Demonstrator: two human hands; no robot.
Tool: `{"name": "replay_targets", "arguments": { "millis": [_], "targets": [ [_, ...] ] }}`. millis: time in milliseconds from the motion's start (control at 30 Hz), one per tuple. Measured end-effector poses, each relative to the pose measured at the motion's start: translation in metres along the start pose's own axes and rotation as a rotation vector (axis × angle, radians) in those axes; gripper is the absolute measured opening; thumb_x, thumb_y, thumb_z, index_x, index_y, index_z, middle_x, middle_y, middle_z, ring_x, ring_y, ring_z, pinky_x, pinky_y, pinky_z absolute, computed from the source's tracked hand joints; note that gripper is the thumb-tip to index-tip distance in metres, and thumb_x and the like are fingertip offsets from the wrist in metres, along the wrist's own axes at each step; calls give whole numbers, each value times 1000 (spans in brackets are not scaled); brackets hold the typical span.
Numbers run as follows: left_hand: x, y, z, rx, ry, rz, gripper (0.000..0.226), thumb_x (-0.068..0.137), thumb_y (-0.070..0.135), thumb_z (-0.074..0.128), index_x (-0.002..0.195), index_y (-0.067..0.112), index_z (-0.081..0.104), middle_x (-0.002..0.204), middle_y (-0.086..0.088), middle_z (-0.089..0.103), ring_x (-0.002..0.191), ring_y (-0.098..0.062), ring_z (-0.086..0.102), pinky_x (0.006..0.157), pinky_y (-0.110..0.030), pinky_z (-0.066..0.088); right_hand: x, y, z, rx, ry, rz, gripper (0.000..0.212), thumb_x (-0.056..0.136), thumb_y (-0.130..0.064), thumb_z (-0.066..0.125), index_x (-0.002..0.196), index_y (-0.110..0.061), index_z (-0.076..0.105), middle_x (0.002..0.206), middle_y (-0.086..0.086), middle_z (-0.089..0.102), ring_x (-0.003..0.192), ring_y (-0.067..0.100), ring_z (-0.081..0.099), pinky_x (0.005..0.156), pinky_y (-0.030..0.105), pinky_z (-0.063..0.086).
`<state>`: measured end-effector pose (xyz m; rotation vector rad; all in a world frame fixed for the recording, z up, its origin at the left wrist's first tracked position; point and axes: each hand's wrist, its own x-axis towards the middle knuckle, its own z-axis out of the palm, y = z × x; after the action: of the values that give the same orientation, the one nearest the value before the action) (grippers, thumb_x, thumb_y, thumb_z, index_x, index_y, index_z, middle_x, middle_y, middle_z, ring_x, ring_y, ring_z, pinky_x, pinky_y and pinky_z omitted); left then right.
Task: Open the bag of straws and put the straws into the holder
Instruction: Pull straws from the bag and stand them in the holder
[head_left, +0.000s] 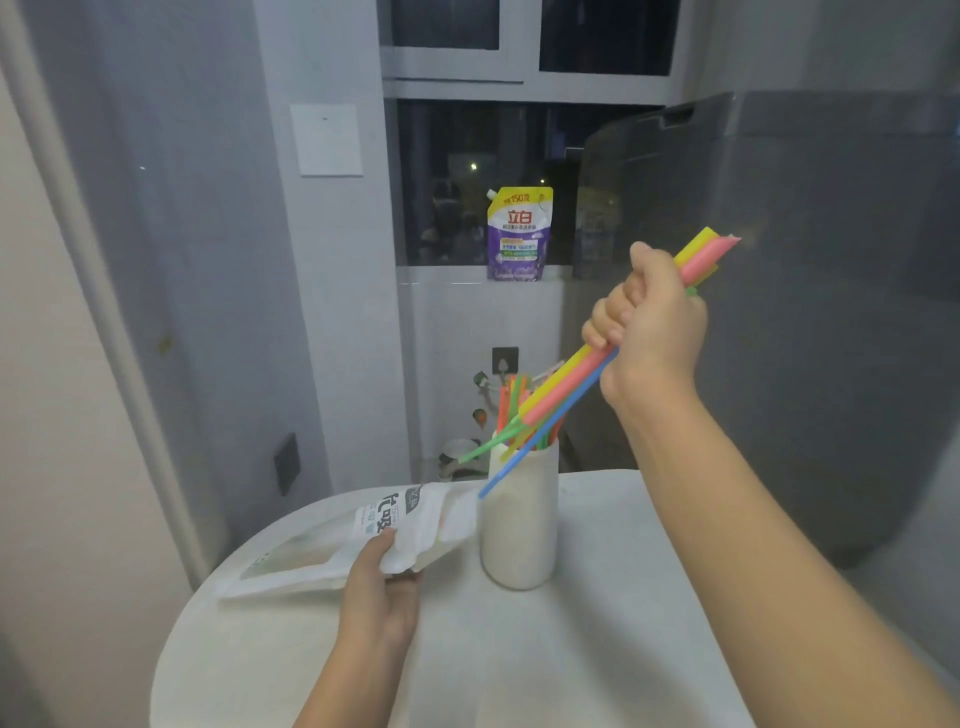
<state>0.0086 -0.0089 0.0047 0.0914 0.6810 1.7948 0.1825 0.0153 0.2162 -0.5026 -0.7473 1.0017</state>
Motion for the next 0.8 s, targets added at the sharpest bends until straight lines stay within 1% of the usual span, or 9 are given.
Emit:
{"name": "replay_targets", "arguments": {
  "millis": [67, 133, 267, 333, 467, 567, 633, 700, 800],
  "targets": [
    [0, 1, -1, -6, 10, 7, 21, 92, -4, 43, 104, 5, 57, 86, -7, 71, 89, -24, 62, 83, -33, 48, 3, -7, 0, 13, 11, -19, 48, 86, -21, 56, 44, -17, 33, 35, -5, 27, 31, 10, 26, 36, 17, 28],
    [1, 2, -3, -5, 10, 14, 20, 91, -4, 44, 100, 6, 58, 76, -4, 74, 89, -23, 62, 85, -34, 48, 7, -13, 1, 2, 14, -51, 47, 86, -21, 56, 44, -17, 34, 35, -5, 28, 31, 10, 27, 36, 17, 29],
    [3, 2, -3, 30, 12, 14, 18, 91, -3, 44, 94, 6, 59, 71, -3, 74, 88, -23, 62, 87, -35, 47, 11, -19, 5, -31, 4, -122, 43, 86, -21, 56, 49, -15, 34, 35, -5, 30, 31, 9, 30, 37, 17, 31],
    [3, 1, -3, 44, 13, 10, 18, 91, -4, 45, 96, 6, 58, 75, -4, 73, 88, -23, 62, 84, -34, 47, 14, -20, 7, -48, -4, -150, 42, 86, -21, 56, 50, -14, 35, 35, -5, 31, 31, 9, 30, 37, 17, 32],
    [3, 1, -3, 51, 16, 12, 24, 91, -4, 45, 110, 6, 54, 99, -10, 65, 97, -29, 59, 84, -35, 46, 17, -20, 8, -85, -20, -189, 40, 86, -22, 56, 51, -16, 37, 35, -7, 33, 32, 8, 32, 37, 17, 33],
    [3, 2, -3, 51, 21, 19, 25, 90, -4, 45, 112, 5, 53, 99, -10, 65, 95, -28, 60, 86, -36, 46, 20, -20, 8, -98, -32, -196, 39, 87, -21, 56, 52, -16, 38, 35, -8, 34, 31, 8, 32, 38, 17, 33],
    [3, 2, -3, 54, 19, 19, 23, 90, -4, 45, 109, 5, 55, 91, -9, 70, 92, -27, 61, 85, -35, 46, 22, -19, 9, -101, -48, -176, 40, 87, -20, 55, 51, -17, 37, 34, -8, 33, 31, 8, 31, 38, 17, 32],
    [2, 1, -3, 62, 13, 10, 19, 90, -4, 44, 100, 6, 57, 75, -5, 74, 88, -25, 62, 81, -34, 47, 25, -18, 11, -121, -79, -158, 42, 86, -19, 55, 49, -18, 36, 34, -8, 33, 30, 7, 30, 37, 16, 31],
    [2, 0, -2, 60, 22, 6, 18, 90, -4, 45, 96, 7, 58, 70, -3, 74, 81, -21, 65, 78, -34, 49, 28, -13, 15, -214, -114, -167, 40, 88, -19, 54, 51, -17, 37, 34, -10, 34, 30, 5, 32, 37, 17, 32]
  ]
}}
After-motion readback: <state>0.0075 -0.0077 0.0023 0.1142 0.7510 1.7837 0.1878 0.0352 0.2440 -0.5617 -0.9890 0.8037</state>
